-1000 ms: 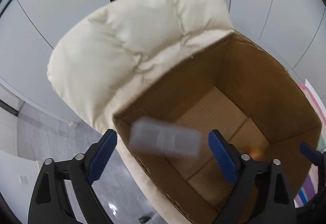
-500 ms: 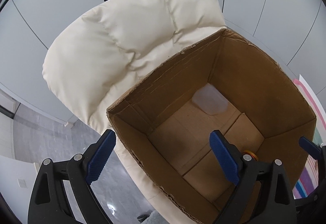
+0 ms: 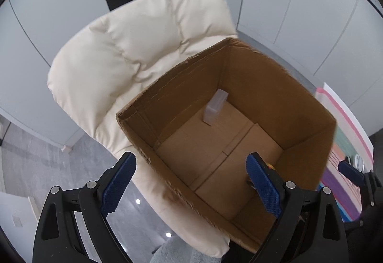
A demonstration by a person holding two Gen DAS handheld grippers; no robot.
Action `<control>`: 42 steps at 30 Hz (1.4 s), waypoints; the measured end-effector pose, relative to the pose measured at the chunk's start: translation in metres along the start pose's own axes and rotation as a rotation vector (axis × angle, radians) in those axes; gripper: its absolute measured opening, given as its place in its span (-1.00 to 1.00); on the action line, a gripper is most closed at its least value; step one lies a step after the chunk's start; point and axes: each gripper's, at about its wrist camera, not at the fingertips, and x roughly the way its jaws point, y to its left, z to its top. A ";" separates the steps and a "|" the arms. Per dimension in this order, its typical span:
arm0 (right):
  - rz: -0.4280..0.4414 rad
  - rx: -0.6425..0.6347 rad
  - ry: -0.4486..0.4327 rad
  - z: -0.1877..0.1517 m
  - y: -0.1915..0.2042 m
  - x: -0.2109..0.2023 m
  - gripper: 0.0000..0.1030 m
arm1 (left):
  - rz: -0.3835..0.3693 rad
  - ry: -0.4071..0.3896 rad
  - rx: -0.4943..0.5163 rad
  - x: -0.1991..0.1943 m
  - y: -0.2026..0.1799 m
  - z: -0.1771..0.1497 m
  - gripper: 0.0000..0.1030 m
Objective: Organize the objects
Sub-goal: 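Withdraw both tools from the box back toward the striped cloth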
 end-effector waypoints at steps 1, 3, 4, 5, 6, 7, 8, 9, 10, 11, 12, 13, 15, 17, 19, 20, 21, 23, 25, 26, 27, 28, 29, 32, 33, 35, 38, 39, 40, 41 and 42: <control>-0.002 0.015 -0.003 -0.004 -0.002 -0.006 1.00 | 0.009 -0.019 0.021 -0.008 -0.004 -0.005 0.83; -0.004 0.035 -0.011 -0.010 -0.006 -0.016 1.00 | 0.027 -0.044 0.064 -0.018 -0.009 -0.013 0.83; -0.007 0.045 -0.017 -0.014 -0.008 -0.023 1.00 | 0.035 -0.048 0.086 -0.023 -0.012 -0.019 0.83; -0.009 0.050 -0.023 -0.018 -0.009 -0.028 1.00 | 0.031 -0.046 0.097 -0.025 -0.013 -0.024 0.83; -0.012 0.055 -0.031 -0.022 -0.011 -0.035 1.00 | 0.020 -0.038 0.102 -0.027 -0.013 -0.029 0.83; -0.017 0.060 -0.037 -0.026 -0.011 -0.039 1.00 | 0.003 -0.025 0.101 -0.028 -0.012 -0.034 0.83; -0.022 0.065 -0.040 -0.029 -0.012 -0.044 1.00 | -0.009 -0.013 0.097 -0.029 -0.010 -0.039 0.83; -0.026 0.069 -0.043 -0.032 -0.013 -0.048 1.00 | -0.022 -0.003 0.092 -0.030 -0.009 -0.045 0.83; -0.029 0.071 -0.043 -0.036 -0.013 -0.052 1.00 | -0.025 0.001 0.092 -0.030 -0.008 -0.049 0.83; -0.032 0.073 -0.043 -0.040 -0.013 -0.056 1.00 | -0.024 0.003 0.096 -0.031 -0.009 -0.053 0.83; -0.035 0.074 -0.046 -0.044 -0.013 -0.061 1.00 | -0.020 0.004 0.102 -0.033 -0.010 -0.057 0.83; -0.036 0.076 -0.048 -0.048 -0.014 -0.065 1.00 | -0.017 0.004 0.108 -0.035 -0.012 -0.062 0.83; -0.035 0.085 -0.054 -0.055 -0.014 -0.071 1.00 | -0.023 0.006 0.115 -0.039 -0.015 -0.071 0.83; -0.028 0.097 -0.060 -0.064 -0.015 -0.079 1.00 | -0.031 0.003 0.123 -0.044 -0.017 -0.078 0.83; -0.025 0.098 -0.061 -0.072 -0.014 -0.085 1.00 | -0.026 -0.002 0.140 -0.050 -0.021 -0.087 0.83; -0.026 0.096 -0.063 -0.074 -0.014 -0.088 1.00 | -0.025 -0.005 0.148 -0.052 -0.023 -0.092 0.83; -0.026 0.093 -0.067 -0.078 -0.013 -0.091 1.00 | -0.023 -0.009 0.151 -0.054 -0.025 -0.094 0.83; -0.027 0.092 -0.075 -0.083 -0.013 -0.096 1.00 | -0.018 -0.020 0.162 -0.057 -0.029 -0.098 0.83; -0.026 0.092 -0.081 -0.086 -0.014 -0.100 1.00 | -0.013 -0.040 0.167 -0.060 -0.032 -0.100 0.83; -0.026 0.093 -0.083 -0.087 -0.014 -0.101 1.00 | -0.012 -0.049 0.167 -0.062 -0.033 -0.100 0.83; -0.029 0.094 -0.084 -0.088 -0.015 -0.102 1.00 | -0.006 -0.066 0.167 -0.064 -0.034 -0.101 0.83; -0.031 0.098 -0.086 -0.091 -0.016 -0.103 1.00 | 0.005 -0.091 0.173 -0.067 -0.036 -0.102 0.83; -0.031 0.102 -0.088 -0.092 -0.018 -0.104 1.00 | 0.014 -0.106 0.182 -0.068 -0.038 -0.102 0.83; -0.026 0.122 -0.092 -0.096 -0.024 -0.107 1.00 | 0.016 -0.124 0.209 -0.070 -0.047 -0.105 0.83; -0.026 0.129 -0.094 -0.097 -0.026 -0.108 1.00 | 0.009 -0.122 0.218 -0.069 -0.050 -0.105 0.83; -0.026 0.148 -0.099 -0.100 -0.033 -0.109 1.00 | 0.004 -0.119 0.230 -0.066 -0.055 -0.105 0.83; -0.032 0.178 -0.106 -0.103 -0.043 -0.111 1.00 | 0.001 -0.109 0.244 -0.062 -0.064 -0.104 0.83; -0.040 0.188 -0.107 -0.105 -0.047 -0.111 1.00 | -0.006 -0.105 0.246 -0.061 -0.067 -0.103 0.83; -0.047 0.195 -0.108 -0.106 -0.051 -0.112 1.00 | -0.012 -0.103 0.248 -0.060 -0.070 -0.103 0.83; -0.053 0.204 -0.108 -0.107 -0.055 -0.112 1.00 | -0.019 -0.101 0.250 -0.059 -0.073 -0.103 0.83; -0.056 0.212 -0.108 -0.109 -0.059 -0.113 1.00 | -0.027 -0.101 0.255 -0.059 -0.077 -0.103 0.83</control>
